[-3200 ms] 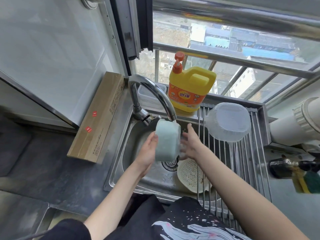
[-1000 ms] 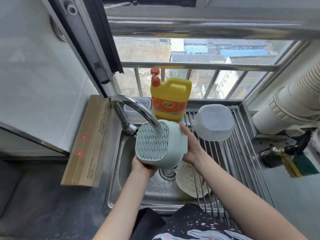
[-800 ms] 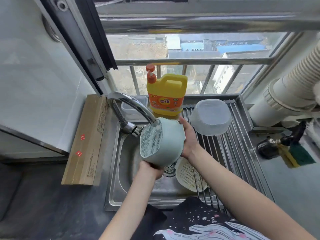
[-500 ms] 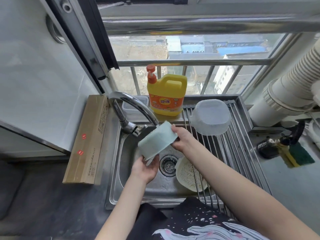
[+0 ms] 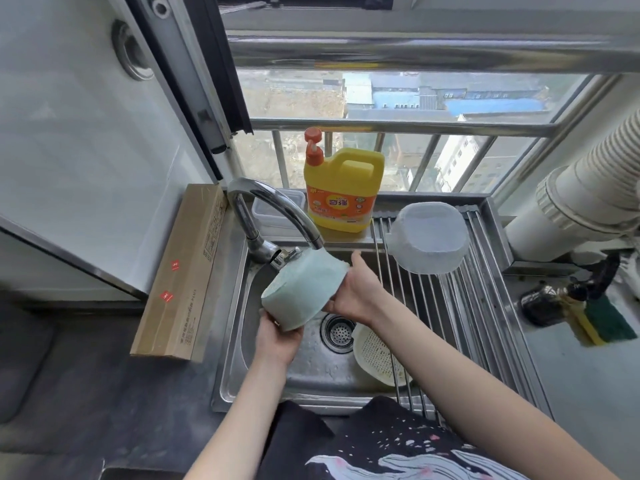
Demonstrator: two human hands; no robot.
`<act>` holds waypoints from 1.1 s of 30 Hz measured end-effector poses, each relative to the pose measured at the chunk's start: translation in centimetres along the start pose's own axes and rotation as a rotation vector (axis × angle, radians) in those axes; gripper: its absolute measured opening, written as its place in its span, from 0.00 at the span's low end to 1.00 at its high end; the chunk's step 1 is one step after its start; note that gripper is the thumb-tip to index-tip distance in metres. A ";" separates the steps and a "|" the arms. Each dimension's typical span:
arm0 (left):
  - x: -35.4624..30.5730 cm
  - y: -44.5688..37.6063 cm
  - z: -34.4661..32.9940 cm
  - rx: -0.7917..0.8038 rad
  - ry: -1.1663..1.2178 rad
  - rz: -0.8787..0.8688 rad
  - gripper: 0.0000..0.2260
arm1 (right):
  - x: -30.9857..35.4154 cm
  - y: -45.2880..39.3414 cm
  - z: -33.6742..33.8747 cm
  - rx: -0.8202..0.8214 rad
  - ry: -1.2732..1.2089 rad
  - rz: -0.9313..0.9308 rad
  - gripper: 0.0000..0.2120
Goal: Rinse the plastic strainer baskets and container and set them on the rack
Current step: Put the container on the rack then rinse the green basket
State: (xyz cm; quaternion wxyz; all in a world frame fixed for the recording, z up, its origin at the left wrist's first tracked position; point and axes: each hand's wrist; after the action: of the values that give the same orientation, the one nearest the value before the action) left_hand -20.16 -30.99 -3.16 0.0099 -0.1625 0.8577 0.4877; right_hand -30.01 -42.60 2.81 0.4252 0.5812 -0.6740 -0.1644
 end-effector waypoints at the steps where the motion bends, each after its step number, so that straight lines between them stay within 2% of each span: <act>1: 0.3 -0.4 0.4 -0.003 -0.008 -0.017 0.17 | -0.3 0.0 0.3 -0.061 0.045 -0.010 0.42; 4: 0.6 -1.3 1.5 -0.018 -0.044 -0.031 0.27 | -0.7 0.6 1.6 -0.157 0.107 -0.045 0.40; 7: 0.0 -1.6 1.5 -0.001 -0.103 -0.080 0.34 | -1.2 1.3 2.7 -0.176 -0.076 0.005 0.26; 9: -0.3 -1.3 0.9 0.047 -0.115 -0.093 0.35 | -1.7 1.3 3.2 -0.153 -0.230 0.072 0.19; 11: -0.1 -1.0 0.7 0.058 -0.092 -0.085 0.33 | -2.1 0.8 3.8 -0.145 -0.326 0.122 0.16; 13: 0.2 -0.9 0.9 0.073 -0.039 -0.080 0.30 | -2.1 0.8 3.9 -0.133 -0.308 0.140 0.12; 15: 0.4 -1.0 1.1 0.140 -0.010 -0.081 0.34 | -2.4 0.6 3.7 -0.170 -0.173 0.151 0.08; 17: 0.7 -1.3 1.1 0.200 -0.045 -0.076 0.39 | -3.2 0.0 3.5 -0.261 -0.034 0.156 0.13; 20: 1.1 -1.1 0.6 0.205 -0.102 -0.058 0.35 | -3.8 -1.1 3.3 -0.391 -0.032 0.180 0.22; 23: 0.8 -0.5 0.6 0.202 -0.310 -0.101 0.27 | -2.6 -1.3 3.5 -0.604 0.066 0.250 0.20; 26: 0.0 -0.3 1.0 0.148 -0.587 -0.082 0.23 | -0.7 -0.3 3.5 -0.714 0.285 0.466 0.22; 29: -0.8 0.1 0.6 0.114 -0.711 0.117 0.34 | 0.1 0.4 2.7 -0.742 0.578 0.703 0.26; 31: -1.3 0.5 -0.5 0.195 -0.726 0.236 0.42 | -0.3 0.1 2.3 -0.707 0.832 0.855 0.28; 33: -1.9 0.6 -1.6 0.298 -0.706 0.314 0.45 | -1.0 0.0 2.6 -0.617 1.097 1.027 0.26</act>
State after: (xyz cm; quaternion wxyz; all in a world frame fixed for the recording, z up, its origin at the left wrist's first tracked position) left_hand -18.32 -31.55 -1.43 0.2523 0.1509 0.8772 0.3796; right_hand -31.99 -42.35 0.91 0.8585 0.0541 -0.4767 0.1811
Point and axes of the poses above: each hand's wrist, its own y-axis away from the middle knuckle, its own z-axis out of the back of the hand, x = y × z, and after that the axes turned 2 degrees about y, right-handed
